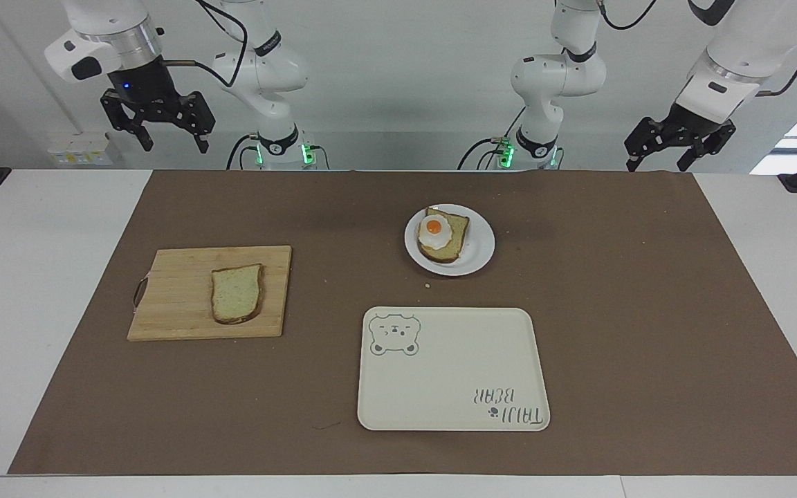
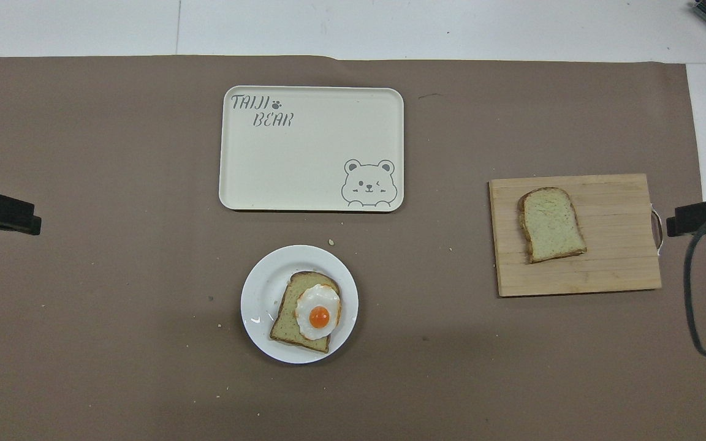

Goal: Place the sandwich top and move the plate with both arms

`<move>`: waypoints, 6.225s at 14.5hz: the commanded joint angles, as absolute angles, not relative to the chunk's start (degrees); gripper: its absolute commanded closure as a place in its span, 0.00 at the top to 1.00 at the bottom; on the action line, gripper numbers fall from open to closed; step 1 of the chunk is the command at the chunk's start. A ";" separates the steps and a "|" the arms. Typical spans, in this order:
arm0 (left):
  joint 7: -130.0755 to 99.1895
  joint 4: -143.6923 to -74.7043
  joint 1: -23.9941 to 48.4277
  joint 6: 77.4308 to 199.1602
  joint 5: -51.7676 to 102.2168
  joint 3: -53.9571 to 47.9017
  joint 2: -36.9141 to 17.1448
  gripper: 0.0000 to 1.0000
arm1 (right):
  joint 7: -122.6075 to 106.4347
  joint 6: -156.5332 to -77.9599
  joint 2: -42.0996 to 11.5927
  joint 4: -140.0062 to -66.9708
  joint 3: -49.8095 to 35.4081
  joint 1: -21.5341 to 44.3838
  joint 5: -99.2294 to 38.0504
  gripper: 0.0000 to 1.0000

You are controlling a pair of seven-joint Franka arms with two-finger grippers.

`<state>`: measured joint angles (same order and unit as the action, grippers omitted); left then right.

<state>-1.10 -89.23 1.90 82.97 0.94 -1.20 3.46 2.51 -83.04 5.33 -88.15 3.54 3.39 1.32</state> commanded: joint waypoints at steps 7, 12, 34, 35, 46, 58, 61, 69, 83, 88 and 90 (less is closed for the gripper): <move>-1.58 -88.51 1.49 81.91 0.09 -1.49 3.16 1.00 | 0.97 -82.79 5.45 -88.07 3.43 3.16 0.97 1.00; -1.58 -88.51 1.49 81.91 0.09 -1.49 3.25 1.00 | 1.05 -83.06 5.98 -88.95 3.43 3.16 0.97 1.00; -1.58 -88.51 1.49 81.91 0.09 -1.49 3.16 1.00 | 1.05 -83.06 6.24 -89.30 3.43 3.16 0.97 1.00; -1.58 -88.51 1.49 81.91 0.09 -1.49 3.25 1.00 | 1.05 -83.06 6.24 -89.30 3.43 3.16 0.97 1.00; -1.58 -88.51 1.49 81.91 0.09 -1.49 3.16 1.00 | 0.88 -84.80 7.91 -93.60 3.43 2.90 0.88 1.00; -1.58 -88.51 1.49 81.91 0.09 -1.49 3.16 1.00 | -3.85 -98.78 6.86 -105.90 3.43 2.81 -1.67 1.00; -1.58 -88.51 1.49 81.91 0.09 -1.49 3.16 1.00 | -6.50 -106.06 5.37 -110.38 3.43 2.29 -1.67 1.00; -1.58 -88.51 1.49 81.91 0.09 -1.49 3.25 1.00 | -8.96 -115.48 -2.36 -113.55 3.43 2.20 -4.13 1.00; -1.58 -88.51 1.49 81.91 0.09 -1.49 3.16 1.00 | -21.97 -128.05 -13.18 -117.33 3.43 -3.60 -8.44 1.00; -1.58 -88.51 1.49 81.91 0.09 -1.49 3.16 1.00 | -26.45 -129.20 -14.59 -117.33 3.43 -4.04 -13.80 0.95; -1.58 -88.51 1.49 81.91 0.09 -1.49 3.16 1.00 | -26.80 -129.46 -14.68 -117.33 3.43 -4.04 -13.80 0.82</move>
<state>-1.10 -89.23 1.90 82.97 0.94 -1.20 3.45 -24.28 -128.39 -14.63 -116.98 3.86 -3.14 -12.15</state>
